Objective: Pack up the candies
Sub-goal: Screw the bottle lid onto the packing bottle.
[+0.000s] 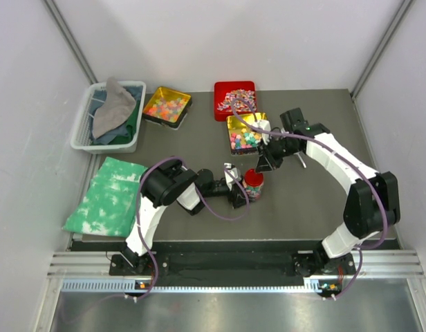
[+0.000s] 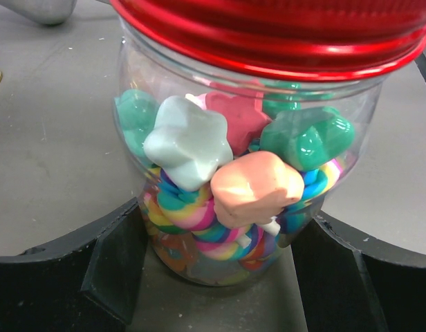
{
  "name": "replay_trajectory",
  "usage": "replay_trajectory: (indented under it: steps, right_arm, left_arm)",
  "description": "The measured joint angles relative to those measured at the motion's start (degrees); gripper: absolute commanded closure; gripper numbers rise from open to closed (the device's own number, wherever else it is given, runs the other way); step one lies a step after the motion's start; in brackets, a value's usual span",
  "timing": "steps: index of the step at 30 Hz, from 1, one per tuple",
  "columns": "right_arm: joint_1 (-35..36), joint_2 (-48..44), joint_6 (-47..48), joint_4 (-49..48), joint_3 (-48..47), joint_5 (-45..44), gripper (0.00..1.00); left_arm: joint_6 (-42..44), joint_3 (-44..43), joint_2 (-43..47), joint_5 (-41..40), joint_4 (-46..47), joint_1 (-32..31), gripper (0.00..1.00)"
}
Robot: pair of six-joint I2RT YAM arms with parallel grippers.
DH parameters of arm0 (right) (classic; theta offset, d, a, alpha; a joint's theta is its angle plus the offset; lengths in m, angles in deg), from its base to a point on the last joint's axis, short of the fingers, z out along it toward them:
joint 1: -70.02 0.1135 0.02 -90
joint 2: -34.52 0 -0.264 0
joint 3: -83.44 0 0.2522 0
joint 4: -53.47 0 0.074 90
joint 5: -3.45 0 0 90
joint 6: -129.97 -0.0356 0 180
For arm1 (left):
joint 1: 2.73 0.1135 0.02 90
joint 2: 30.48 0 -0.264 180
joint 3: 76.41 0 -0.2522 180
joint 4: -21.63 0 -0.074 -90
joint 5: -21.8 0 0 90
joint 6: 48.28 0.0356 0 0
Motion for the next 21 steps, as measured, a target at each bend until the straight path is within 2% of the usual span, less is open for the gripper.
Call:
replay_trajectory:
  steps: [11, 17, 21]
  right_arm:
    - [-0.1, -3.6, 1.2, 0.1, 3.0, -1.3, 0.84]
    - [-0.4, -5.1, 1.7, 0.9, 4.2, -1.9, 0.83]
    - [-0.4, -5.8, 2.3, 2.2, 4.4, -2.4, 0.83]
  left_arm:
    - [0.1, 0.0, 0.0, 1.2, 0.0, -0.2, 0.54]
    - [0.2, 0.0, 0.0, 1.5, 0.0, -0.3, 0.62]
    - [0.2, 0.0, 0.0, 1.6, 0.0, -0.3, 0.63]
